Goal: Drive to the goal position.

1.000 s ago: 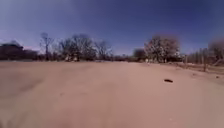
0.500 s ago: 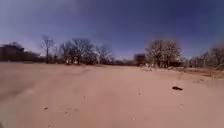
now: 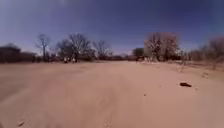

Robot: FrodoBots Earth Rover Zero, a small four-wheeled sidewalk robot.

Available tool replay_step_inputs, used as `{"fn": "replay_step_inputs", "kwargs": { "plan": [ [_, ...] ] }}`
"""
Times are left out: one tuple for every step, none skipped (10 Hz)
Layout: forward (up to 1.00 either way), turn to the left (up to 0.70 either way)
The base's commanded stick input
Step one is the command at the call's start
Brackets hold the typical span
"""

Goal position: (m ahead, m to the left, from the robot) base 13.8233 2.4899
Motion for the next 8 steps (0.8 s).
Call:
{"fn": "replay_step_inputs", "kwargs": {
  "plan": [
    [1.0,0.0],
    [1.0,0.0],
    [1.0,0.0],
    [1.0,0.0],
    [1.0,0.0],
    [1.0,0.0],
    [1.0,0.0],
    [1.0,0.0]
  ]
}}
